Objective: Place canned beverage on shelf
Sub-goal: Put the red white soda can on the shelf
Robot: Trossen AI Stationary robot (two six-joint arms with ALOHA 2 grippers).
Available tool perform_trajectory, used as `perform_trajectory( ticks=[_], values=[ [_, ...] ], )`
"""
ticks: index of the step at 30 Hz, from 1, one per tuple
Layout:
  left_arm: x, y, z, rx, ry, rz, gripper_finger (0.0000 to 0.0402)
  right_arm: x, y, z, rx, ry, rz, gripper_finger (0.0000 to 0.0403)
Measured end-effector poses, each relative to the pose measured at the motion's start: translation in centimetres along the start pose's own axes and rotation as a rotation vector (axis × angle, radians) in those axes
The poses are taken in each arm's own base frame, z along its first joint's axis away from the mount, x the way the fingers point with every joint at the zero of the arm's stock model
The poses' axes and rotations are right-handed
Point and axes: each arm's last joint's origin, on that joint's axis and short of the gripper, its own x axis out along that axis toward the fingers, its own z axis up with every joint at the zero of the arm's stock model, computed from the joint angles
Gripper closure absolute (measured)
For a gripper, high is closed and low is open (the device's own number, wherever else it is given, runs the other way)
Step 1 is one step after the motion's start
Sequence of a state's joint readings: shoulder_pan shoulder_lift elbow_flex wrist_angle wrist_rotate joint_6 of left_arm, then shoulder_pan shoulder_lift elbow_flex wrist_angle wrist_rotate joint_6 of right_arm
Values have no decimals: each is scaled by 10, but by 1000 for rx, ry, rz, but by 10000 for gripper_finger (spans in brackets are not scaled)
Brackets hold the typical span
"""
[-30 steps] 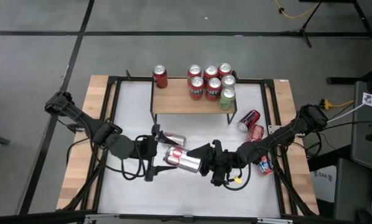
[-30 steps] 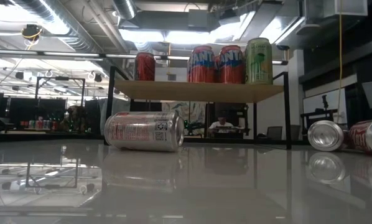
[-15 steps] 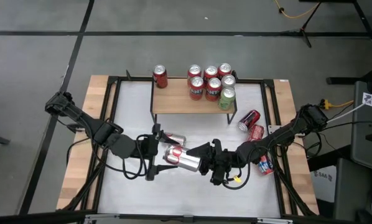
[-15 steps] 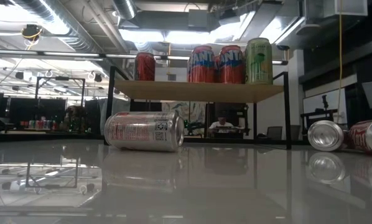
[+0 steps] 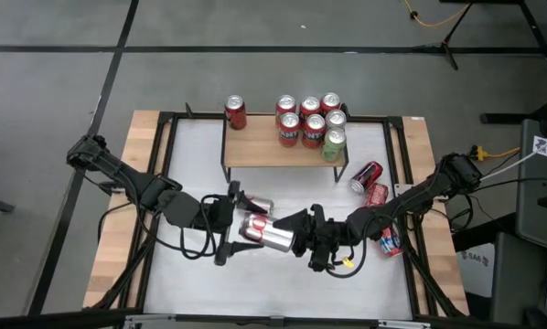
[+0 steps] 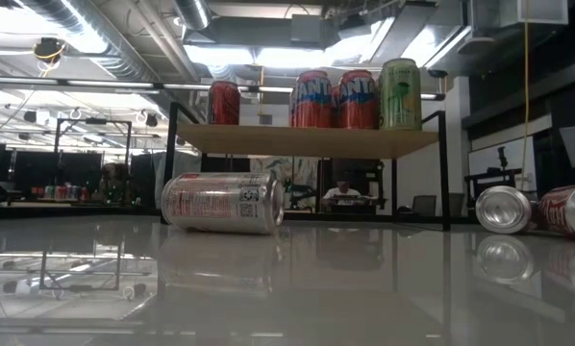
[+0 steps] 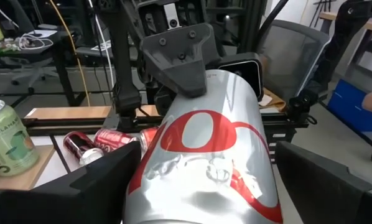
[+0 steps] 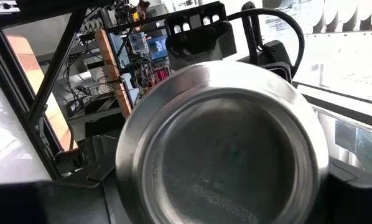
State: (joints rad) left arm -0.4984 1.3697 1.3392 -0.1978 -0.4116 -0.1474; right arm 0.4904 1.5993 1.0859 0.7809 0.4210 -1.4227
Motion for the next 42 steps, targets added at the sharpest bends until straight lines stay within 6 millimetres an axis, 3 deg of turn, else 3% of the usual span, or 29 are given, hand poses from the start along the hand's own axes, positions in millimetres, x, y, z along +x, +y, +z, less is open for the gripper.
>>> perform_trajectory(
  ticks=[4,12,27,42],
  values=[
    [0,0,0,1,1,-3,52,0,0,0,0,0,0,100],
    [0,0,0,2,2,-6,125,0,0,0,1,-4,0,100],
    [1,4,1,2,4,0,125,0,0,0,-1,26,0,96],
    [4,8,-1,0,13,17,125,-1,4,-5,2,167,21,9]
  ],
)
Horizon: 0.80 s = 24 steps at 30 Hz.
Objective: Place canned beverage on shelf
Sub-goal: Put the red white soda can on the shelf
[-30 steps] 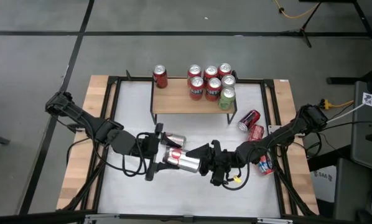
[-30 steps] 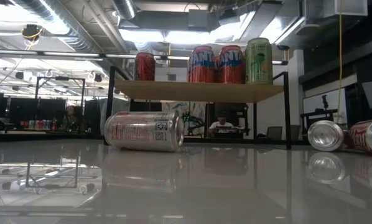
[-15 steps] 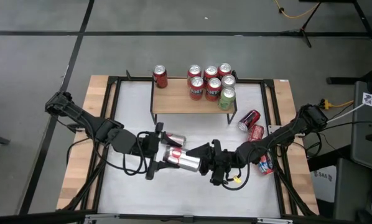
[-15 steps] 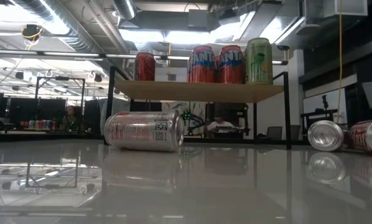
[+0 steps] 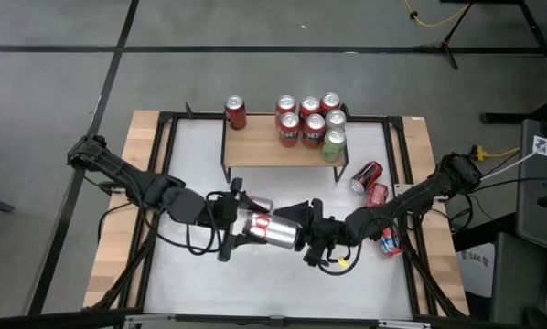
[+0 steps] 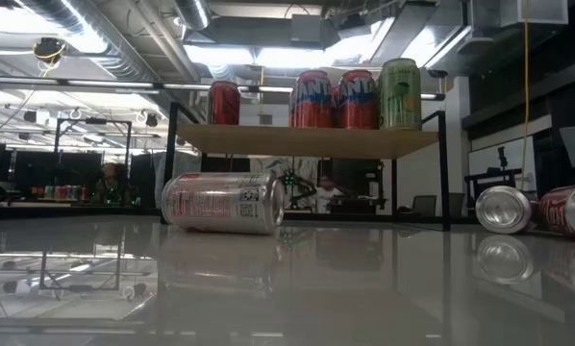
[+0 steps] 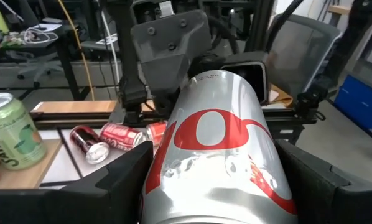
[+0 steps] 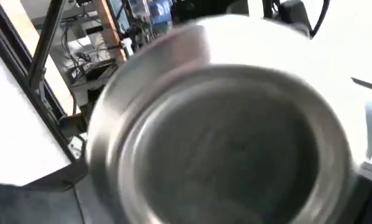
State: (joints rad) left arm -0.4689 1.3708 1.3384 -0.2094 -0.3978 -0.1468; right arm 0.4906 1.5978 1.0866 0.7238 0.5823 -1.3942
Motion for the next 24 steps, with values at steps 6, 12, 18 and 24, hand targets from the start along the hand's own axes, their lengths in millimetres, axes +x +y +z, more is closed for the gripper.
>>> perform_trajectory(
  ticks=[6,12,18,24],
  values=[
    [1,3,-4,11,45,16,125,0,3,-5,81,155,-5,10],
    [1,5,-4,13,47,22,125,-2,14,-9,99,227,80,11],
    [1,6,-6,21,68,28,125,-6,32,-15,230,302,203,11],
    [0,8,-13,27,136,39,125,-16,50,-25,356,431,326,11]
  ],
)
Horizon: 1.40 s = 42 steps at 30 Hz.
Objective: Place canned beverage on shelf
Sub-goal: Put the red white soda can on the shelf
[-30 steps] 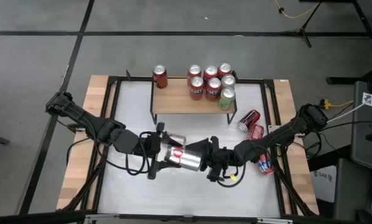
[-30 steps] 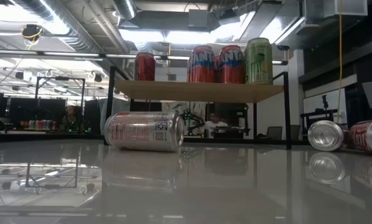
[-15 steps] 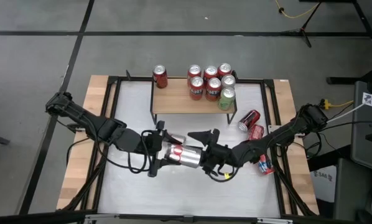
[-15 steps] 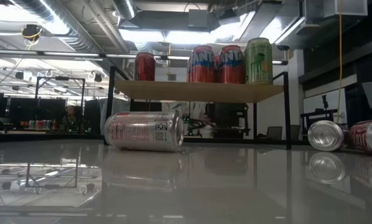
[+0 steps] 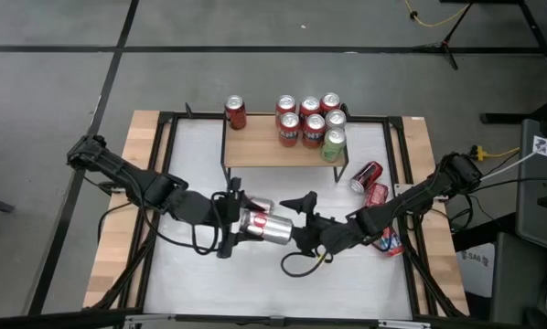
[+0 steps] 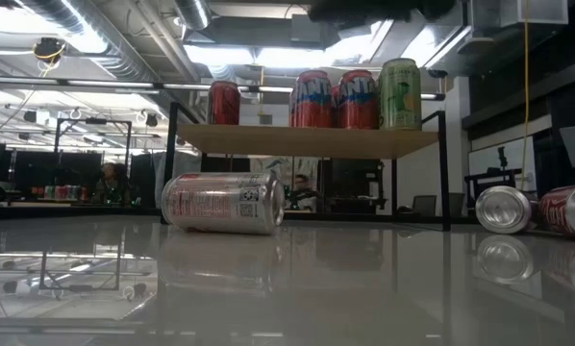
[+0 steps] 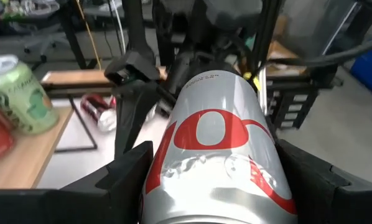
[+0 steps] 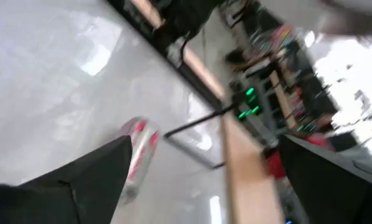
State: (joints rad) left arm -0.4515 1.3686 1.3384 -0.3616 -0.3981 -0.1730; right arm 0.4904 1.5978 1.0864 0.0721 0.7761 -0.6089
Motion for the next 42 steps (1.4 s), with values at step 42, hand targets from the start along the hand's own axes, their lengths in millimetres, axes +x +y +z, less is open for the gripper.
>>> perform_trajectory(
  ticks=[42],
  values=[
    [48,-6,-153,460,1268,-198,111,-1,11,-8,472,50,195,11]
  ],
)
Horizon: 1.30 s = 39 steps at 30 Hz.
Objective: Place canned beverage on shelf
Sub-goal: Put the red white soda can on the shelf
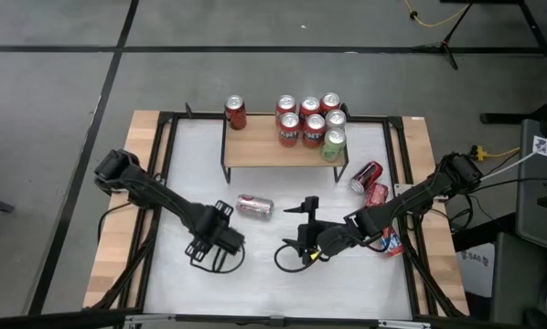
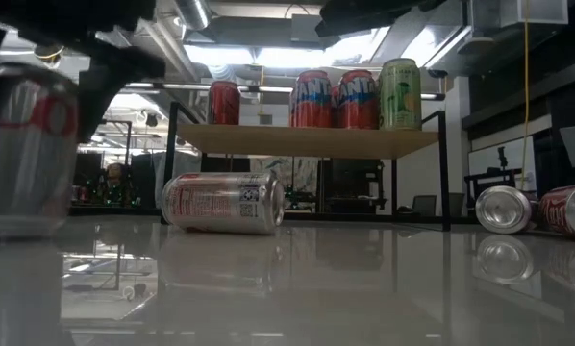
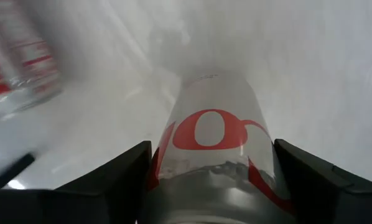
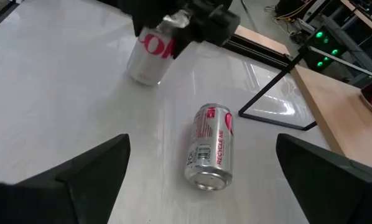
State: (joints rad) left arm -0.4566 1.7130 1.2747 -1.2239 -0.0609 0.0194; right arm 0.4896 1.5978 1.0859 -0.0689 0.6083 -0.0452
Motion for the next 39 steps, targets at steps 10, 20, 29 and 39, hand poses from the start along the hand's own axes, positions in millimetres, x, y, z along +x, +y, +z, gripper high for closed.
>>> perform_trajectory(
  ticks=[10,20,29,39],
  values=[
    [6,-12,4,89,27,42,100,0,0,0,-1,1,0,11],
    [7,-15,5,58,14,138,74,0,0,0,-1,2,0,11],
    [7,-15,6,46,9,143,72,0,0,0,-2,2,0,11],
    [7,-15,7,18,-12,142,71,0,0,0,-2,2,0,11]
  ],
)
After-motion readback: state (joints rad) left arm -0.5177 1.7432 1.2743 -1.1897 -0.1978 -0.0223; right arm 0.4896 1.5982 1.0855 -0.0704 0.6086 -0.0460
